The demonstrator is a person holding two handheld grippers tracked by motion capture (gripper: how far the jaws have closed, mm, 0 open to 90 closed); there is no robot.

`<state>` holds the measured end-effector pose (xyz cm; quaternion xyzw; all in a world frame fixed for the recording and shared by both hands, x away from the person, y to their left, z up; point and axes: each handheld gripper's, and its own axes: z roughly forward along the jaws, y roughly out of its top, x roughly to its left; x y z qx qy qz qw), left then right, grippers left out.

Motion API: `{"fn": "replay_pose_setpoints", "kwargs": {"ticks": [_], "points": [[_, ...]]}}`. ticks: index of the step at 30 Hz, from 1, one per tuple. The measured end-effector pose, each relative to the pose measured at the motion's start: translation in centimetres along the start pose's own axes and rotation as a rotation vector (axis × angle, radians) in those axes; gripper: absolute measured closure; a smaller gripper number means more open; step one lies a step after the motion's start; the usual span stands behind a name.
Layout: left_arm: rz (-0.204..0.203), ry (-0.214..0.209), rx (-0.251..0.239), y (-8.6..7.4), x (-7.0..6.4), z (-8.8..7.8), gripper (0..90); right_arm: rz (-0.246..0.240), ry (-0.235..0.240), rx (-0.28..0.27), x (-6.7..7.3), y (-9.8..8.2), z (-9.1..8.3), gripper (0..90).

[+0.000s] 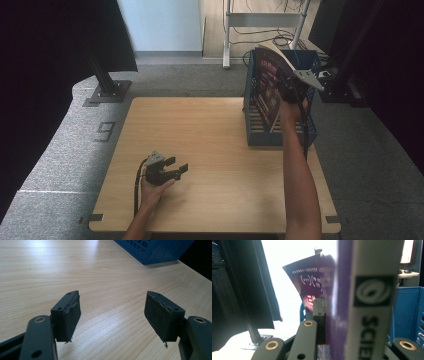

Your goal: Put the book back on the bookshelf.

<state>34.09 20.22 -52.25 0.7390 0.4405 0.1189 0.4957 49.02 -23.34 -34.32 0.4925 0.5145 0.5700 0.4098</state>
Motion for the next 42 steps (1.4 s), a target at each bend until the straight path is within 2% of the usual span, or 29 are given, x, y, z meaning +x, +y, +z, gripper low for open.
{"fn": "replay_pose_setpoints", "kwargs": {"ticks": [10, 32, 36, 42], "points": [[-0.004, 0.004, -0.004, 0.0, 0.1, -0.2, 29.1, -0.005, -0.013, 0.016, 0.1, -0.8, 1.1, 81.3], [-0.009, 0.003, -0.014, 0.2, 0.3, -0.3, 29.1, -0.027, -0.035, 0.016, 0.3, -1.5, 2.3, 81.2], [-0.011, 0.003, -0.017, 0.2, 0.3, -0.4, 29.1, -0.043, -0.033, 0.027, 0.5, -1.9, 2.5, 81.2], [-0.011, 0.004, -0.018, 0.2, 0.4, -0.5, 29.1, -0.035, -0.031, 0.039, 0.6, -2.8, 2.9, 81.2]]}}
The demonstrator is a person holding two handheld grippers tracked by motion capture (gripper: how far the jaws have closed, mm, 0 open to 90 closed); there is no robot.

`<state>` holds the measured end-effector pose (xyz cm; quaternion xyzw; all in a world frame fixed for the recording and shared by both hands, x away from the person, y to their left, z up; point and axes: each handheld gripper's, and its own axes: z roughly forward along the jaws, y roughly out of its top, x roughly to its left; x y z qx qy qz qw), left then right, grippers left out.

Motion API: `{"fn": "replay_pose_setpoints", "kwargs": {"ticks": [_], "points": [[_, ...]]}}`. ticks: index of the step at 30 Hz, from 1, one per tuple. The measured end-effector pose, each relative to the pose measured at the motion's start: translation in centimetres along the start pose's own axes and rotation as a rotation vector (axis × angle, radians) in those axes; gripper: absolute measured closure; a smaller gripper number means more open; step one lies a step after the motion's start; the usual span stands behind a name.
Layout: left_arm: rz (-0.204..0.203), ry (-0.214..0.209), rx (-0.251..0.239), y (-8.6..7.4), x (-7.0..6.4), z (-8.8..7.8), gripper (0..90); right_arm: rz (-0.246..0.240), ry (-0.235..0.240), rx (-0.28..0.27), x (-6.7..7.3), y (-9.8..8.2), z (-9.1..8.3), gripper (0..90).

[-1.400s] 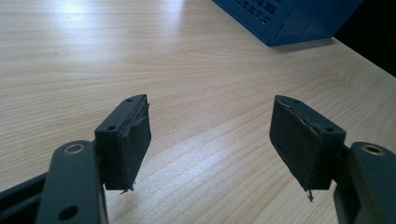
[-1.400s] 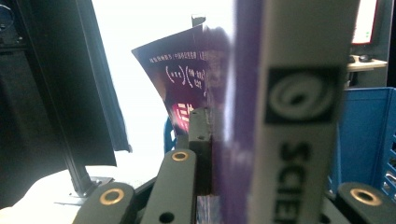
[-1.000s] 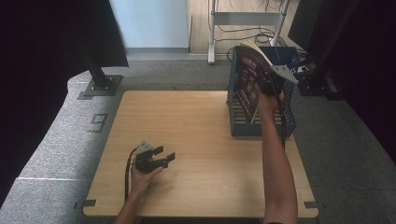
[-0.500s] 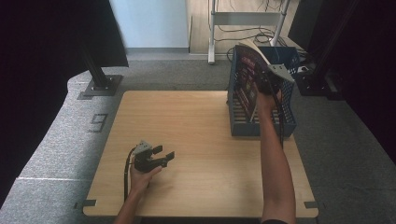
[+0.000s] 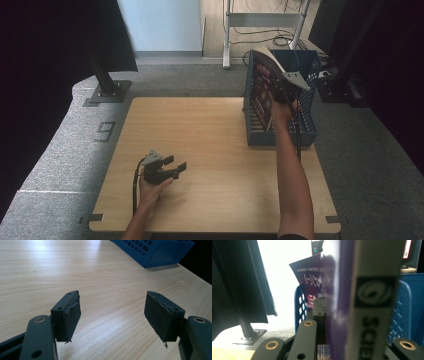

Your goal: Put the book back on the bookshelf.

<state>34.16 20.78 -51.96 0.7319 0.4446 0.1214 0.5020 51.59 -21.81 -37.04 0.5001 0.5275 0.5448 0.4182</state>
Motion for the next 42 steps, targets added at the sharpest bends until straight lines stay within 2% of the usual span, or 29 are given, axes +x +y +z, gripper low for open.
{"fn": "replay_pose_setpoints", "kwargs": {"ticks": [10, 22, 31, 39, 42], "points": [[-0.007, 0.003, -0.008, 0.0, 0.2, -0.2, 29.1, 0.009, -0.013, 0.009, 0.2, -1.3, 0.9, 81.2], [-0.007, 0.004, -0.004, -0.1, 0.2, -0.2, 29.0, 0.011, -0.011, 0.04, 0.2, -2.7, 1.1, 81.2], [-0.006, 0.002, -0.007, 0.0, 0.1, -0.2, 29.0, 0.007, -0.002, 0.058, 0.3, -3.7, 0.7, 81.1], [-0.006, -0.001, -0.009, 0.0, 0.0, -0.2, 29.0, -0.008, 0.01, 0.066, 0.6, -3.7, -0.1, 79.5], [-0.007, -0.002, -0.008, 0.0, 0.1, -0.2, 29.1, -0.034, 0.007, 0.082, 0.9, -3.9, -0.6, 79.4]]}}
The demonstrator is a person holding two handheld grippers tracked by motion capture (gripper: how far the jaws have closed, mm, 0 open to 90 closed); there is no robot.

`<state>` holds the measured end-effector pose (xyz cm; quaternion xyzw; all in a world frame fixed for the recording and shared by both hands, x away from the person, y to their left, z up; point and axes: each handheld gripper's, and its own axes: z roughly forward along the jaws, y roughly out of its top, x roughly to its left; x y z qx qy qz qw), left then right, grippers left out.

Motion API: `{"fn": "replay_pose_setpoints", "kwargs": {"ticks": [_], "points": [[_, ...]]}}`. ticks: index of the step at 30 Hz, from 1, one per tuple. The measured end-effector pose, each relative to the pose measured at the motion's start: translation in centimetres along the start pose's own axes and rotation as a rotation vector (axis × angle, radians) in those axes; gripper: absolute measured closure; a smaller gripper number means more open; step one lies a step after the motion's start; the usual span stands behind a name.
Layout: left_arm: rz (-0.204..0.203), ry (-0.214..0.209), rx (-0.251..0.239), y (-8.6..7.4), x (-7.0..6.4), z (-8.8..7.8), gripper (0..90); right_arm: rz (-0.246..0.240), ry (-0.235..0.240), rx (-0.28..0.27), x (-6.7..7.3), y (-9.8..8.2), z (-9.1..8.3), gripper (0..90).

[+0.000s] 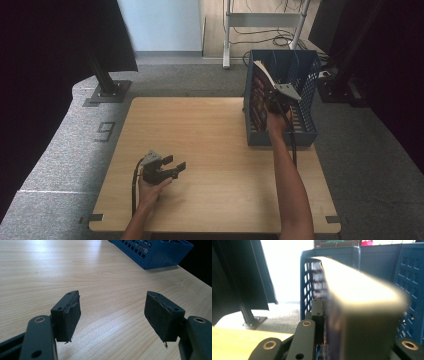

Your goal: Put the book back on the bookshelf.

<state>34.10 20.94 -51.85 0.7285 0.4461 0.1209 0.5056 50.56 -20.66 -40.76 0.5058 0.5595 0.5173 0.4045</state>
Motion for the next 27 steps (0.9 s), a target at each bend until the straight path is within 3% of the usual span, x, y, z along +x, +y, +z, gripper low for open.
{"fn": "replay_pose_setpoints", "kwargs": {"ticks": [19, 23, 27], "points": [[0.006, -0.003, -0.003, 0.1, -0.2, -0.1, 29.0, -0.006, 0.031, 0.038, 0.2, -0.2, -0.6, 76.2], [0.008, -0.003, -0.001, 0.1, -0.2, -0.1, 28.9, 0.001, 0.03, 0.072, 0.1, -0.6, -0.4, 74.9], [0.008, 0.0, 0.003, 0.0, -0.2, -0.1, 28.9, 0.013, 0.041, 0.071, 0.0, -1.3, -0.3, 73.8]]}}
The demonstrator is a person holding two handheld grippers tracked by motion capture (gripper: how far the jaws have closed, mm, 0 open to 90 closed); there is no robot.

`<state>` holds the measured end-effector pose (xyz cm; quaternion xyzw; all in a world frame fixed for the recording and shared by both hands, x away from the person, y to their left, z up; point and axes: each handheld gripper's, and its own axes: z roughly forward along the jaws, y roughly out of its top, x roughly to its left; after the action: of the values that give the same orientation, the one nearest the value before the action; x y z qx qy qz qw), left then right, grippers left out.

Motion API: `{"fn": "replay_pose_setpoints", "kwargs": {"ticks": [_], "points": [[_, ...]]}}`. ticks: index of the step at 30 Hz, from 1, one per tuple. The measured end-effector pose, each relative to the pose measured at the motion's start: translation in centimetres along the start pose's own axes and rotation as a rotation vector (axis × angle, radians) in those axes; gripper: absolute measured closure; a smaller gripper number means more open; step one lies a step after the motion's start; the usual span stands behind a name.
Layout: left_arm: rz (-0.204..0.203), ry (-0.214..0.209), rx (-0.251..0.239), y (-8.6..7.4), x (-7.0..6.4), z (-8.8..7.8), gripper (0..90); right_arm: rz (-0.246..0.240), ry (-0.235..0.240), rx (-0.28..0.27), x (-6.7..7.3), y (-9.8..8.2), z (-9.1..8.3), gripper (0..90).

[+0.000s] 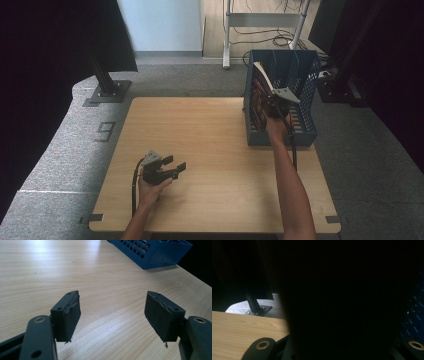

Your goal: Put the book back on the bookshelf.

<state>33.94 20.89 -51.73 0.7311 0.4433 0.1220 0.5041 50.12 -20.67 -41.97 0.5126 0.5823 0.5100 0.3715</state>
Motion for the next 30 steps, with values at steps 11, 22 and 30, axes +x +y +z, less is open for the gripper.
{"fn": "replay_pose_setpoints", "kwargs": {"ticks": [11, 22, 30], "points": [[-0.001, 0.003, -0.005, 0.0, 0.0, 0.0, 28.9, -0.032, -0.03, -0.003, -0.3, 0.0, -0.1, 81.2], [-0.004, 0.006, -0.012, 0.1, 0.3, -0.1, 29.2, -0.026, -0.068, -0.038, -0.4, 0.3, 0.4, 81.4], [-0.006, 0.008, -0.016, 0.1, 0.4, -0.3, 29.3, -0.006, -0.105, -0.062, -0.6, 1.0, 1.1, 81.4]]}}
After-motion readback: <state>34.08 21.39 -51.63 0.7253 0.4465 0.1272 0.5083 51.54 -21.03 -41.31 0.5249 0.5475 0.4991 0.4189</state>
